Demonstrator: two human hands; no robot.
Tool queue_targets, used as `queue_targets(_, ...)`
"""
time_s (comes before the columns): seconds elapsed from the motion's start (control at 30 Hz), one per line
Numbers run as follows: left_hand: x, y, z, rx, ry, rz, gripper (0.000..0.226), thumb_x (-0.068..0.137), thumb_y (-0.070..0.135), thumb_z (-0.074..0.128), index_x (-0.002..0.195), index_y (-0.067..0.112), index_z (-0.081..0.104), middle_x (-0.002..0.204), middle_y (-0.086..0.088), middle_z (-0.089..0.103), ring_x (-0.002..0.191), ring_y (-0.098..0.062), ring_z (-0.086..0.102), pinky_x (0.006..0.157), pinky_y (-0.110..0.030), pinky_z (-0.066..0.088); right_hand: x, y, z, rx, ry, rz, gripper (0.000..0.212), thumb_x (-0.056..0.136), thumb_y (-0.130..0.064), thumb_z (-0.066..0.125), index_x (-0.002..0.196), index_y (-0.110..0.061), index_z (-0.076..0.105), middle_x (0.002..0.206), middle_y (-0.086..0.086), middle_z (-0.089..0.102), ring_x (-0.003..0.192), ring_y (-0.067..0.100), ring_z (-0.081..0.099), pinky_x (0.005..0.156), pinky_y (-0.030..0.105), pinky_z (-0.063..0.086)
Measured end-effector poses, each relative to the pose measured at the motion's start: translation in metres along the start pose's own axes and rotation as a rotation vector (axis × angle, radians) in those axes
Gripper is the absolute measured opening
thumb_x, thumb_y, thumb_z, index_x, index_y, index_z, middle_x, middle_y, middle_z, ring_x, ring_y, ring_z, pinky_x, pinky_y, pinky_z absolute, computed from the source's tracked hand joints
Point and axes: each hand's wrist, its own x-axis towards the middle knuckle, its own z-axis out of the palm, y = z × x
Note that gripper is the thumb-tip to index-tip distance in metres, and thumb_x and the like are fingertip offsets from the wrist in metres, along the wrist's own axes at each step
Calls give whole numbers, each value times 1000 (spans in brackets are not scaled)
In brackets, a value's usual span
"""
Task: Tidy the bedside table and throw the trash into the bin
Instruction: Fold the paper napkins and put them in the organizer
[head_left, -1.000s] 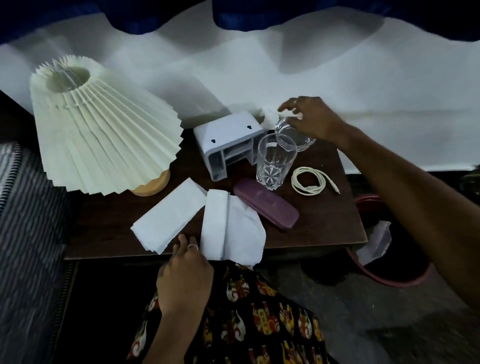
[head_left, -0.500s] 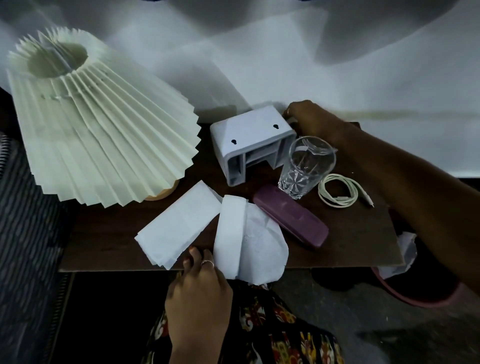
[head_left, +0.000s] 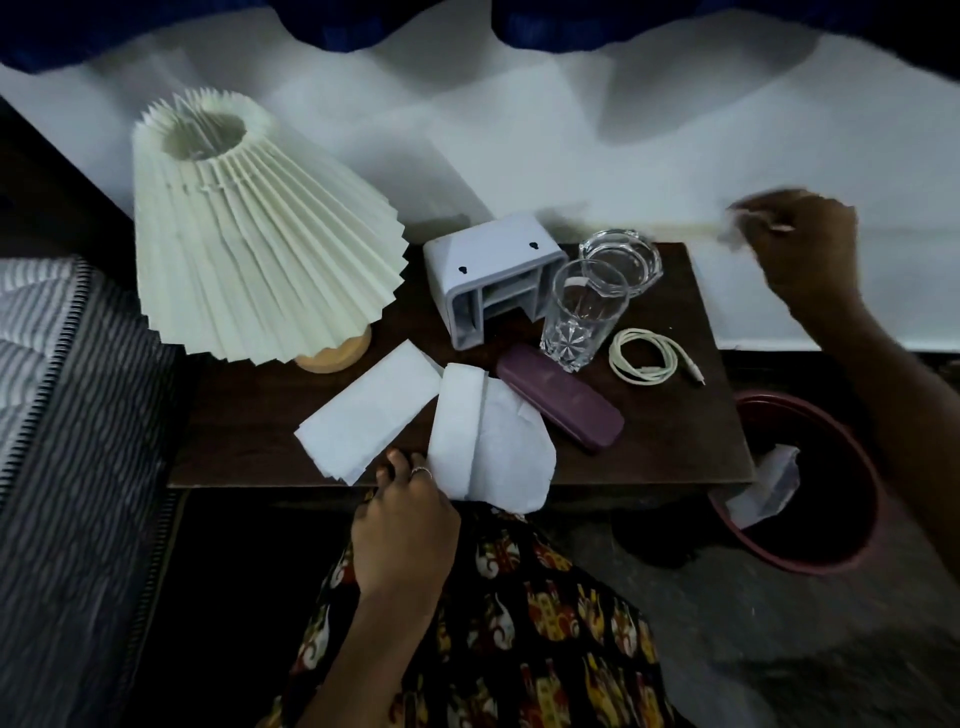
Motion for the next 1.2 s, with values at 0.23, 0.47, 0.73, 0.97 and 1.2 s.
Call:
queue_targets(0.23, -9, -1, -5, -85, -9, 20, 40, 95, 18, 31, 130, 11, 48, 154, -9, 29, 127, -31, 47, 94, -45, 43, -123, 104, -35, -7, 32, 681, 34, 82, -22, 65, 106, 1, 69, 100, 27, 70, 100, 33, 65, 88, 37, 48)
queue_targets(0.47, -12, -1, -3, -172, 14, 14, 52, 95, 19, 31, 146, 16, 28, 158, -3, 19, 140, -26, 32, 105, -46, 37, -197, 138, -27, 175, -61, 1073, 40, 80, 0, 67, 119, 8, 58, 118, 31, 60, 108, 40, 59, 92, 45, 47)
queue_targets(0.73, -17, -1, -1, -323, 141, 45, 55, 95, 16, 37, 148, 13, 23, 155, -6, 28, 136, -29, 37, 105, -45, 37, -169, 126, -38, 324, -93, 1055, 43, 90, -17, 59, 126, 5, 52, 97, 19, 61, 81, 28, 57, 78, 40, 50)
queue_targets(0.97, 11, 10, -24, -645, 143, 101, 60, 96, 18, 46, 149, 12, 18, 153, -10, 33, 138, -25, 35, 111, -35, 29, -83, 10, -41, 162, -240, 465, 38, 84, -30, 64, 117, -12, 61, 115, 14, 66, 100, 31, 63, 99, 48, 46)
queue_targets(1.2, 44, 36, -58, -793, 61, 120, 75, 95, 18, 50, 151, 11, 0, 126, -9, 58, 113, -22, 56, 74, -9, 33, -12, -111, 10, 202, -461, 178, 34, 89, -30, 59, 119, -14, 60, 115, 6, 66, 95, 17, 62, 86, 28, 46)
